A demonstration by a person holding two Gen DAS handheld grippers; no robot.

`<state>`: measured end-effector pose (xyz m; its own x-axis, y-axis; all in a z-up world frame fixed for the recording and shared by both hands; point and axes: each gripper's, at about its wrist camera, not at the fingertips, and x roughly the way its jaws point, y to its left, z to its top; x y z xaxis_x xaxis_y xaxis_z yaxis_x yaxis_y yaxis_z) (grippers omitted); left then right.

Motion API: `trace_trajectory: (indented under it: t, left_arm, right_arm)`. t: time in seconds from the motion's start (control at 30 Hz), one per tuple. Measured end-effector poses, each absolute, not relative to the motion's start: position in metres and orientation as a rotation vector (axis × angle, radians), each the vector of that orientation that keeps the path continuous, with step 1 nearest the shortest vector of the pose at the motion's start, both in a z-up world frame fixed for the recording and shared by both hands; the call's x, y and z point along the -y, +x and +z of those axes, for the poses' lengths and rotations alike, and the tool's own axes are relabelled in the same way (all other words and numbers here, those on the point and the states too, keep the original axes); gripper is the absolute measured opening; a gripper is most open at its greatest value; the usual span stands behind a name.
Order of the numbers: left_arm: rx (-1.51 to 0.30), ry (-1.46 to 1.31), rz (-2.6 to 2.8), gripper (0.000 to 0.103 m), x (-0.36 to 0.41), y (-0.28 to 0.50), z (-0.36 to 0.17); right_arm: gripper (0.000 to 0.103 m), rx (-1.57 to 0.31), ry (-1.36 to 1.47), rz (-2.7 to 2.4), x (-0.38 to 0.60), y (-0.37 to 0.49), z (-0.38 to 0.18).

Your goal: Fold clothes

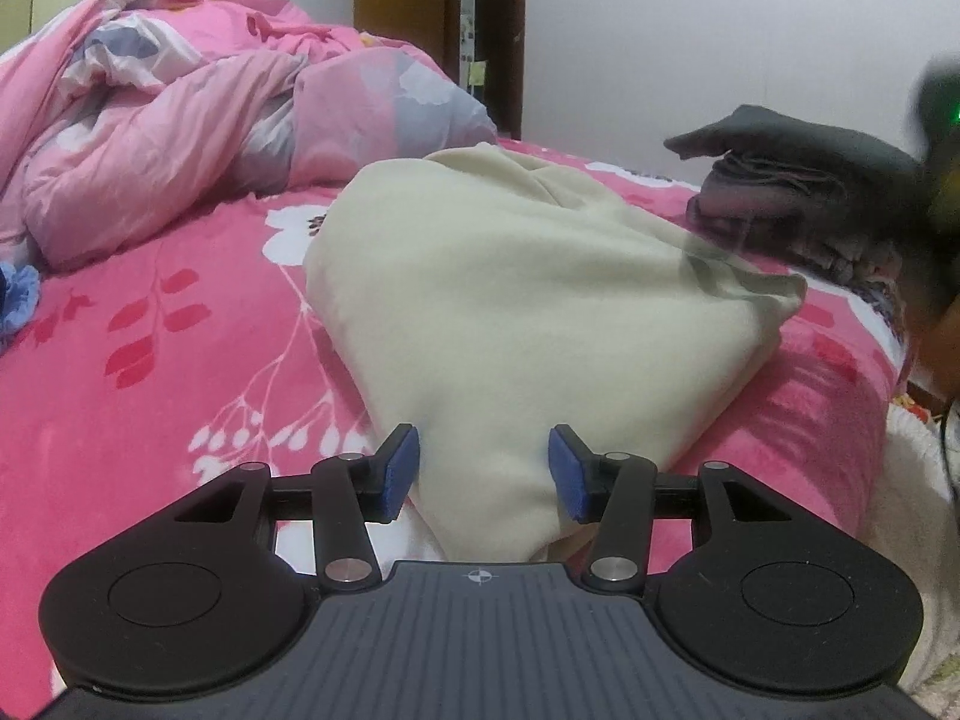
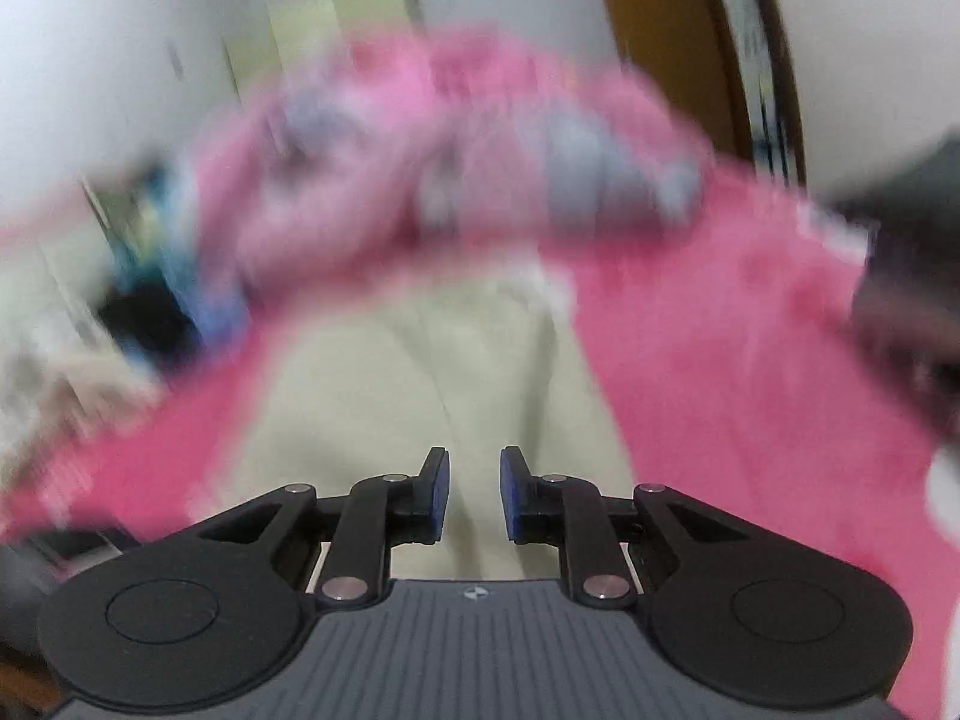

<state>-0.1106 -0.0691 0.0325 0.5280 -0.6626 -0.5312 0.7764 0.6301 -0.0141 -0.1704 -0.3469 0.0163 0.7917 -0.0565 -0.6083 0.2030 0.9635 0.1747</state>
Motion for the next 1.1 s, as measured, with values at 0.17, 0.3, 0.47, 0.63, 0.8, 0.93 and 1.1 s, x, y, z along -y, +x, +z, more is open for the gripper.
trace_trajectory:
  t: [0.17,0.3,0.47,0.63,0.8,0.93,1.1]
  left_arm:
    - [-0.522,0.217,-0.868,0.052,0.065,-0.112,0.029]
    - [-0.523,0.184,-0.873,0.052,0.061,-0.111,0.027]
    - [-0.501,0.176,-0.875,0.052,0.059,-0.115,0.023]
    - [-0.516,0.149,-0.894,0.052,0.056,-0.112,0.019]
    - [-0.535,0.101,-0.905,0.052,0.052,-0.107,0.016]
    - [-0.529,0.094,-0.909,0.052,0.053,-0.107,0.016]
    - [-0.53,0.1,-0.904,0.053,0.054,-0.108,0.015]
  right_arm:
    - [0.021,-0.655,0.247,-0.157,0.344,-0.15,0.05]
    - [0.021,-0.59,0.184,-0.093,0.326,-0.105,0.07]
    - [0.015,-0.645,0.118,-0.103,0.321,-0.033,0.039]
    - [0.014,-0.652,0.137,-0.131,0.331,-0.018,0.037]
    - [0.015,-0.612,0.145,-0.146,0.333,-0.018,0.07]
    - [0.014,-0.731,0.174,-0.198,0.36,0.017,0.021]
    - [0.016,-0.71,0.161,-0.206,0.357,0.015,0.038]
